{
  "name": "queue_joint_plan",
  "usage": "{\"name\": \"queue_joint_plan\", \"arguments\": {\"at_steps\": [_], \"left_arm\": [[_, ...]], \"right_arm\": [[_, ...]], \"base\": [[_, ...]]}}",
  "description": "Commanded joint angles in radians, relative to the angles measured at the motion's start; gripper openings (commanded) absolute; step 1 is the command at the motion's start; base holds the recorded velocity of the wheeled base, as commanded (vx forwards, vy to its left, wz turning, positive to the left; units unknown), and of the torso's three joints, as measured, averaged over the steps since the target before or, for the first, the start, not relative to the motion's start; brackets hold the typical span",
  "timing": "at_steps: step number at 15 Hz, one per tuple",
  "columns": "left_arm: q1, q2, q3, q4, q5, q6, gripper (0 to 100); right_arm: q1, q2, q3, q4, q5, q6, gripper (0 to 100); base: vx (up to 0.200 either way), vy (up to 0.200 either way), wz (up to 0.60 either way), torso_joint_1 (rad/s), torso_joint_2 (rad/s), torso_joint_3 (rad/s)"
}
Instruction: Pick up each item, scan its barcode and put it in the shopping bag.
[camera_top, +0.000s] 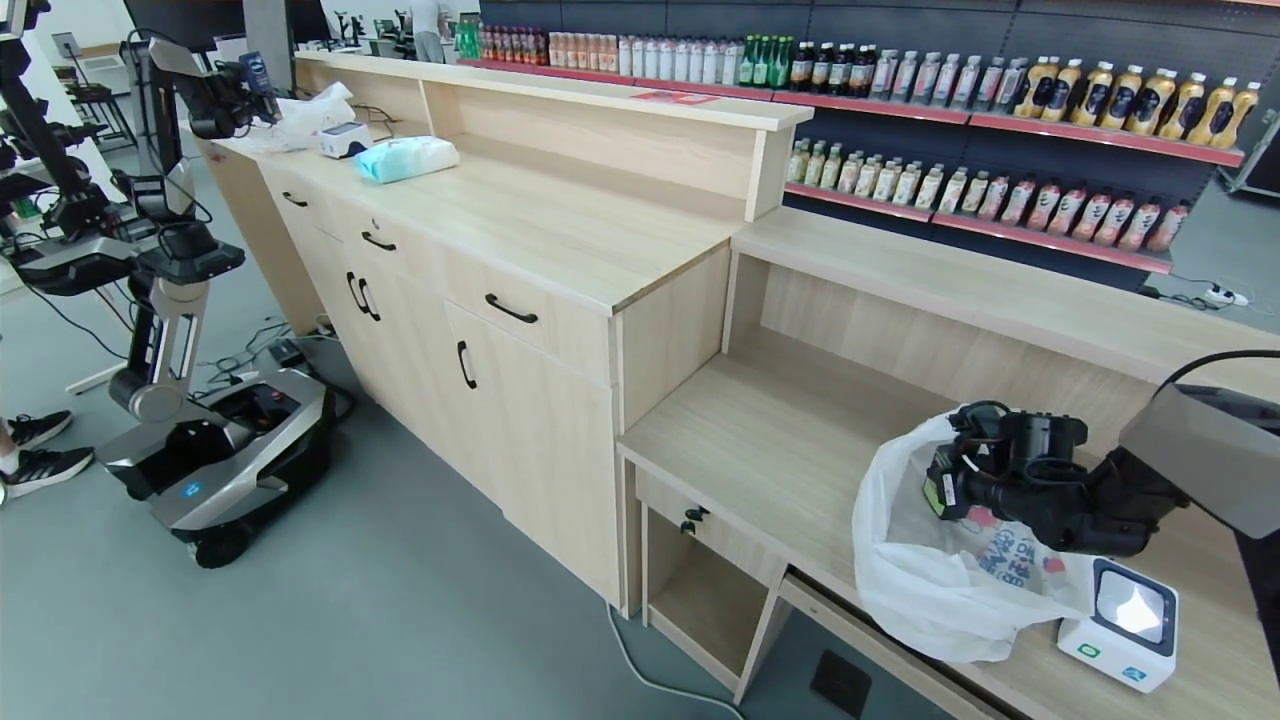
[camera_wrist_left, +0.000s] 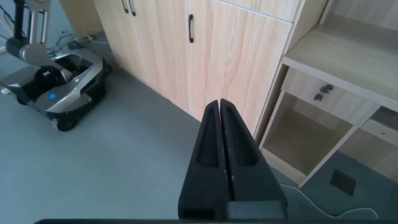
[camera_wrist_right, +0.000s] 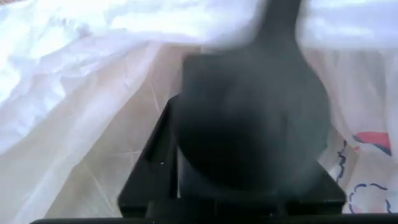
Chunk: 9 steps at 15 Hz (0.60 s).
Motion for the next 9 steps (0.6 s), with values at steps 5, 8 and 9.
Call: {"name": "queue_joint_plan", "arguments": {"at_steps": [5, 8, 9], "left_arm": [[0.000, 0.000, 0.000, 0.000, -0.001, 0.000, 0], [0.000, 0.000, 0.000, 0.000, -0.001, 0.000, 0], [0.000, 0.000, 0.000, 0.000, -0.001, 0.000, 0]], "right_arm": [[0.006, -0.077, 0.070, -0.001, 0.003, 0.035, 100], [0.009, -0.330, 0.234, -0.006, 0.012, 0.021, 100], [-0.006, -0.430, 0.331, -0.017, 0.012, 0.021, 100]], "base": [[0.000, 0.000, 0.00, 0.000, 0.00, 0.000], [0.000, 0.000, 0.00, 0.000, 0.00, 0.000], [0.000, 0.000, 0.00, 0.000, 0.00, 0.000]]}}
